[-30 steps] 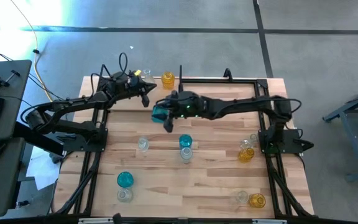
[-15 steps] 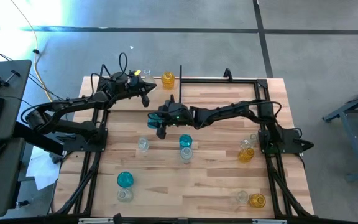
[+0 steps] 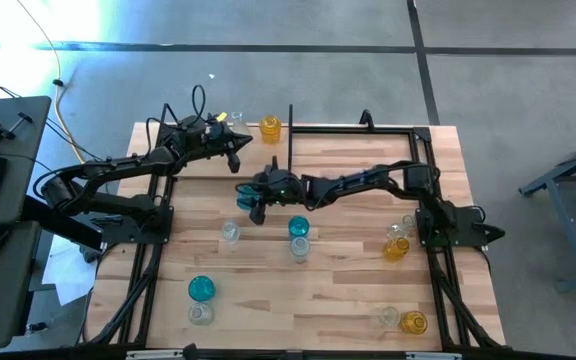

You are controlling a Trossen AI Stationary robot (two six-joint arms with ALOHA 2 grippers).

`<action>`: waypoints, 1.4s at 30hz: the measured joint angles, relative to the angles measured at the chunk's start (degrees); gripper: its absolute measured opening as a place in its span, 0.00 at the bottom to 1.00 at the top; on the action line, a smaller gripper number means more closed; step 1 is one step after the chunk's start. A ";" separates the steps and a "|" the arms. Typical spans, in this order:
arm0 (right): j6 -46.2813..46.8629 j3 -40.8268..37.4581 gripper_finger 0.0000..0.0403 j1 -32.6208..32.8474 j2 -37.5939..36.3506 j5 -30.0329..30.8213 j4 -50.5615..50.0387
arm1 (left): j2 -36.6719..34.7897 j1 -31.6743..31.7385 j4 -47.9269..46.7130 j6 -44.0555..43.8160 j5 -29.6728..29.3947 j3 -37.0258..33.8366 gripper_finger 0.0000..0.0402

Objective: Sort vases onto shelf
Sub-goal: Put the blue vase on the shelf

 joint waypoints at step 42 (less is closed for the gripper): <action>-16.48 0.09 0.53 3.10 -19.34 1.97 -27.62 | -0.02 -2.15 -0.30 -0.37 3.91 0.00 0.00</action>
